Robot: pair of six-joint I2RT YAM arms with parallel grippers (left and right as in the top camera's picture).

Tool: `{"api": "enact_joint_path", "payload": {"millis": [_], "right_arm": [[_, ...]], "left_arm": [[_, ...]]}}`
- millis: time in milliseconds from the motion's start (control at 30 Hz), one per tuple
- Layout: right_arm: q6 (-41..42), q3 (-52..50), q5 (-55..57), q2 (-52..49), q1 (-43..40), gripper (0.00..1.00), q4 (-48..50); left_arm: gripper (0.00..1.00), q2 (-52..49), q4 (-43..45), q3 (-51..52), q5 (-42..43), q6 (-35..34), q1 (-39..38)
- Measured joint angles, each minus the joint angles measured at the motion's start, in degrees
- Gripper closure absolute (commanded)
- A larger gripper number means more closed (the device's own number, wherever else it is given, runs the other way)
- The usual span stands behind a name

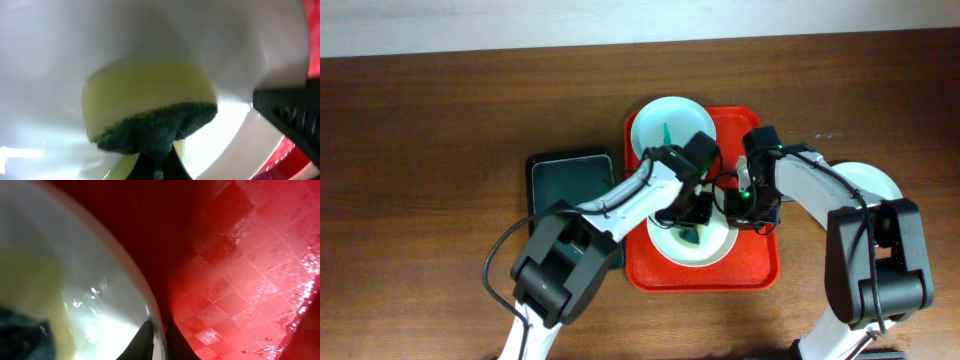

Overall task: Clean dirty plates on tray and stack at the side
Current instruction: 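Scrub the white plate with the sponge while right gripper holds its rim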

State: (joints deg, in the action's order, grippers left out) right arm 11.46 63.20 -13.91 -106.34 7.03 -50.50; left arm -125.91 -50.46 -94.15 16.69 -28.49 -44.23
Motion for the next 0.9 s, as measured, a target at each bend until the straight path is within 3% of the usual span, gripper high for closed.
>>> {"api": "enact_joint_path", "payload": {"millis": [267, 633, 767, 900], "right_arm": [[0.07, 0.0, -0.74, 0.0, 0.0, 0.89, 0.04], [0.11, 0.0, -3.19, 0.0, 0.63, 0.89, 0.35], [0.11, 0.0, -3.85, 0.0, 0.68, 0.89, 0.68], [0.11, 0.0, -2.8, 0.0, 0.63, 0.89, 0.13]], "left_arm": [[1.0, 0.0, -4.07, 0.0, -2.16, 1.27, -0.66], [1.0, 0.22, -13.62, -0.55, -25.0, -0.31, 0.17], [1.0, 0.22, -10.69, -0.46, -25.59, -0.55, 2.78], [1.0, 0.35, -6.73, -0.46, -19.71, 0.33, 4.11]]}}
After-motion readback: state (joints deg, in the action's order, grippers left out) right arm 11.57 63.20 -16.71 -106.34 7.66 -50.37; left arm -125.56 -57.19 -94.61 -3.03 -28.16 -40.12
